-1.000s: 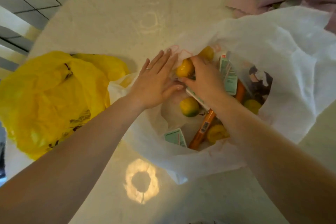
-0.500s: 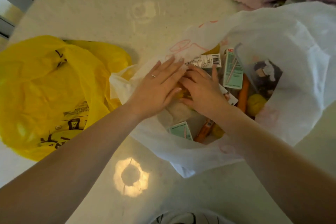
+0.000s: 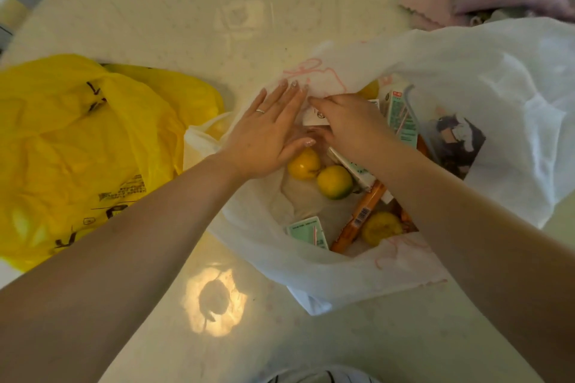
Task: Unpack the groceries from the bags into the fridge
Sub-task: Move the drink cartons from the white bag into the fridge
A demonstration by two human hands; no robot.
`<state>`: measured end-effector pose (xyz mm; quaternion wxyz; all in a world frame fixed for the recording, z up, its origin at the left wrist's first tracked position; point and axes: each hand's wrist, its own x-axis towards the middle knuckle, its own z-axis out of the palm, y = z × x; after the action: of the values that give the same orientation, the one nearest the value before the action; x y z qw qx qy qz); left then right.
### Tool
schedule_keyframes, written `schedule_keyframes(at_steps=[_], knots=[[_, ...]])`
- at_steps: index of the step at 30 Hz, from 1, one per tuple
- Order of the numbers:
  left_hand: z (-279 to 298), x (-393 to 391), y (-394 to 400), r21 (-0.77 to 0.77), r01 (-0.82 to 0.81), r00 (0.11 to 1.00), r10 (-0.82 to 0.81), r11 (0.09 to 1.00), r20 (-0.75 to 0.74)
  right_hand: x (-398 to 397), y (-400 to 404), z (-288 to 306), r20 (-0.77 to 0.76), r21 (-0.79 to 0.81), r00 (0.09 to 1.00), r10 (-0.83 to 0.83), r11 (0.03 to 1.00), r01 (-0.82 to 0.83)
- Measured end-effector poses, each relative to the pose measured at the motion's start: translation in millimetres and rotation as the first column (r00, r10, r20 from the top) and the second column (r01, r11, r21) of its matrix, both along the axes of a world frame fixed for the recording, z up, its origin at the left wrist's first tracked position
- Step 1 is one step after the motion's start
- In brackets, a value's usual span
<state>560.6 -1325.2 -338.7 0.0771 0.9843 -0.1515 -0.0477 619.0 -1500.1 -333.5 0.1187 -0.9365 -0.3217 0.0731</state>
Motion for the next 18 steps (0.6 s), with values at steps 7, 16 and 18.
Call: schedule_keyframes(at_steps=[7,16,18], knots=[[-13.2,4.0,5.2,0.003,-0.041,0.998,0.042,0.999,-0.048,-1.1,4.1,-4.2,0.112,0.037,0.994,-0.020,0.999,0.016],[16.2,-5.2,-14.8,-0.354,-0.206,0.972,0.234,0.912,0.037,-17.1,-8.4,27.9,-0.151,0.460,0.966,-0.210,0.850,0.257],[25.8,-9.0,-21.4,-0.458,-0.237,0.956,0.289,0.857,0.046,-21.9,-3.9,33.0,-0.250,0.541,0.935,-0.252,0.764,0.351]])
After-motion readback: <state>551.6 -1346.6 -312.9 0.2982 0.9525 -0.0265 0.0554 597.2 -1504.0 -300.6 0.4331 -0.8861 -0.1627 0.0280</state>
